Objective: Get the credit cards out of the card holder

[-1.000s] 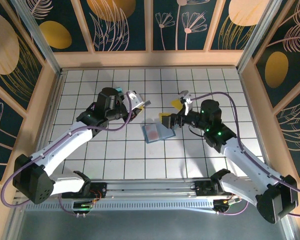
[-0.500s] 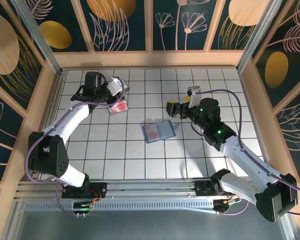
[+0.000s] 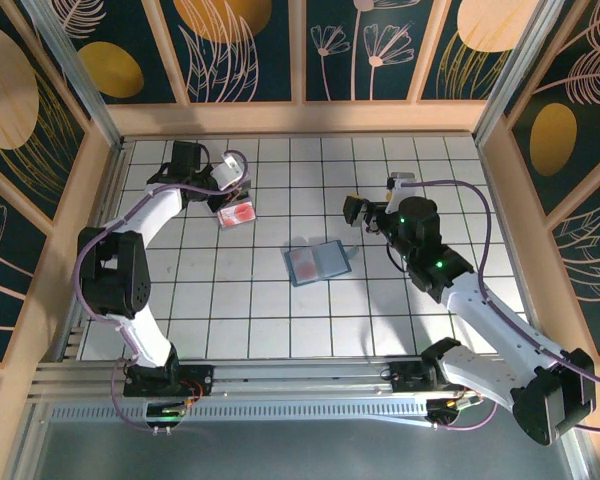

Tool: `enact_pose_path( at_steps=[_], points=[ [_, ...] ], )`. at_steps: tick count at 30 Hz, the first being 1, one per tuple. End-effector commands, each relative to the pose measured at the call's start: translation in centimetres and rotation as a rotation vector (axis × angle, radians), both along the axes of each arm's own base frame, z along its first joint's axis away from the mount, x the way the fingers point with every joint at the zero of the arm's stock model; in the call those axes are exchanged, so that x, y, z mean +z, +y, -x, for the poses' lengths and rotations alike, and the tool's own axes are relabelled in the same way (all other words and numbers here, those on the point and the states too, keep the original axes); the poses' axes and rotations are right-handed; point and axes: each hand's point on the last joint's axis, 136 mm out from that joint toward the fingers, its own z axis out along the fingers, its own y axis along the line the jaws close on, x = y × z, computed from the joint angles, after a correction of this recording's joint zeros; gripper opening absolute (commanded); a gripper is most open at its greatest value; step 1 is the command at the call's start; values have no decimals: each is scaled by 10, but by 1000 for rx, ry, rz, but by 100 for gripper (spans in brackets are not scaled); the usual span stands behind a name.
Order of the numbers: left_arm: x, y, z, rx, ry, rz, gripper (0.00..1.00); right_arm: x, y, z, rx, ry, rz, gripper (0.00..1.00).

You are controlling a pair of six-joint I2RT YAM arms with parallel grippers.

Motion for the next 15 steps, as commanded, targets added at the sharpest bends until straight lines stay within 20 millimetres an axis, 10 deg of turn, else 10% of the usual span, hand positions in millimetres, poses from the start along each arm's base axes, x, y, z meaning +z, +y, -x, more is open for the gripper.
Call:
enact_pose_path(
  at_steps=[1, 15],
  points=[
    [-1, 4, -2, -34, -1, -8, 0, 14, -6, -1, -43, -26, -28, 99],
    [-19, 20, -12, -46, 12, -23, 0, 13, -4, -2, -39, -17, -36, 99]
  ],
)
